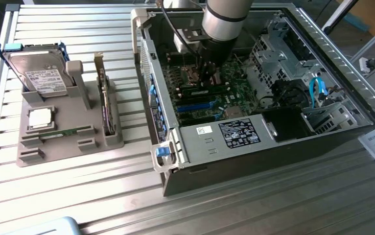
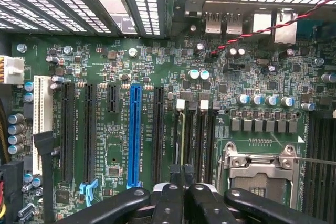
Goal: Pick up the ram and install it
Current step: 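Press down the ram until it locks into place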
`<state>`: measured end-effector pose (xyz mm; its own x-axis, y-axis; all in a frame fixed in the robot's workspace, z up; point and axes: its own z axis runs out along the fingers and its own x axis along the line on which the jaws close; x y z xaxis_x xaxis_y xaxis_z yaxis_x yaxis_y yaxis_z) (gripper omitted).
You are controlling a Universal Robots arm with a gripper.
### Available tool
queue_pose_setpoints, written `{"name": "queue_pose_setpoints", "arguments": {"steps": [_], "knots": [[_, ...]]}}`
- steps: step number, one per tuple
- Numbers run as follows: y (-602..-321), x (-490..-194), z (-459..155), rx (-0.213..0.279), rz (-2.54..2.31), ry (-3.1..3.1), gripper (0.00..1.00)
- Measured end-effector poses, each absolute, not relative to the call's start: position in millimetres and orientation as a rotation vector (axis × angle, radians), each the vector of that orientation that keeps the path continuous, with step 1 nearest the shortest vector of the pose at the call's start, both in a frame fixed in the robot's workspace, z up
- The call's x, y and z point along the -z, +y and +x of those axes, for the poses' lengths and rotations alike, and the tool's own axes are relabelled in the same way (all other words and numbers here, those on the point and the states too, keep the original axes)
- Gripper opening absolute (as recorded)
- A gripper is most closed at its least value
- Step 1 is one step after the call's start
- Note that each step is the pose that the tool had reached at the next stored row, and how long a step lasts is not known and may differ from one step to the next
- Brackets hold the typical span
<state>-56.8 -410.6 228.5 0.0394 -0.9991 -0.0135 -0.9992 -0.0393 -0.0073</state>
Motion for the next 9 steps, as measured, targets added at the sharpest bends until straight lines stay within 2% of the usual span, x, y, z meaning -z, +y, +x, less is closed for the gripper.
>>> {"name": "queue_pose_setpoints", "arguments": {"steps": [9], "knots": [[-410.6, -227.5, -56.8, -0.007, -2.254, 2.167, 0.1]]}}
